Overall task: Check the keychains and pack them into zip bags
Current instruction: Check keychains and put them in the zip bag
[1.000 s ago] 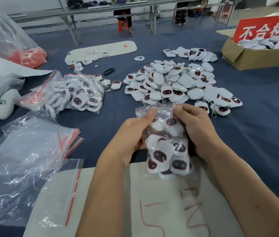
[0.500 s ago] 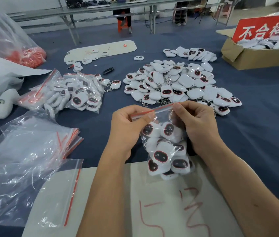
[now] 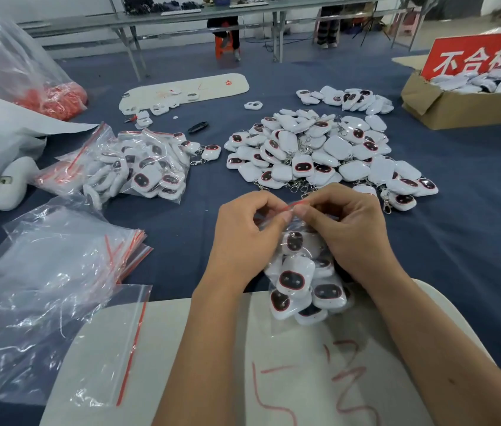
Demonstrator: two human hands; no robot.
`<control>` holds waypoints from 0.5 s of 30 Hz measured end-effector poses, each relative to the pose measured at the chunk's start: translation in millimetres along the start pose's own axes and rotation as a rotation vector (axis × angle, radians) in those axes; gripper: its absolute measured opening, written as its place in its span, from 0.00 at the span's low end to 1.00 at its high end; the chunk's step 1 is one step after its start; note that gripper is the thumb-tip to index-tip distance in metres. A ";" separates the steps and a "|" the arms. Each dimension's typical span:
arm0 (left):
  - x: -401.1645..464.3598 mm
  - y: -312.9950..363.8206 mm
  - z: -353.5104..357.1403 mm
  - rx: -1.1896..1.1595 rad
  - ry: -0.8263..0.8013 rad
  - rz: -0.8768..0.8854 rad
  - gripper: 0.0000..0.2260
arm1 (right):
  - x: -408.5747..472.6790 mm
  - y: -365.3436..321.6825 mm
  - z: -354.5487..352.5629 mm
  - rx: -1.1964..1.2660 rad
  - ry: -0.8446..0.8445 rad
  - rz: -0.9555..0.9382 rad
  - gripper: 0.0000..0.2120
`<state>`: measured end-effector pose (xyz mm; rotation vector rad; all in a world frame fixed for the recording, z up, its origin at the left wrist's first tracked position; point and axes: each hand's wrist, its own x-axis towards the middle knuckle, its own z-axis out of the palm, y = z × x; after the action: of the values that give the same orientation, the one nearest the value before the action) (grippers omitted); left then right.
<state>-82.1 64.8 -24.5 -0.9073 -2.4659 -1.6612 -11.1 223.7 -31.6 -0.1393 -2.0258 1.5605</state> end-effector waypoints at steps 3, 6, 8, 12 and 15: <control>0.1 -0.6 0.8 0.022 0.019 0.009 0.06 | -1.1 0.7 -0.8 0.013 -0.052 0.046 0.01; 1.7 -2.0 0.4 0.035 0.019 0.007 0.07 | -1.7 0.2 0.4 -0.004 -0.100 0.043 0.04; 1.6 -2.1 0.5 0.021 -0.006 -0.032 0.07 | -1.7 0.4 1.4 -0.034 -0.115 0.038 0.05; 1.7 -4.8 -0.6 0.000 -0.019 -0.114 0.08 | -0.2 1.2 0.6 0.001 -0.051 0.100 0.06; 2.9 -2.1 -3.7 -0.052 -0.038 -0.090 0.09 | -0.3 0.6 0.1 0.042 -0.041 0.140 0.07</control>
<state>-86.5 62.4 -23.8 -0.8523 -2.5351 -1.7604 -11.1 223.7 -32.3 -0.2391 -2.0516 1.7026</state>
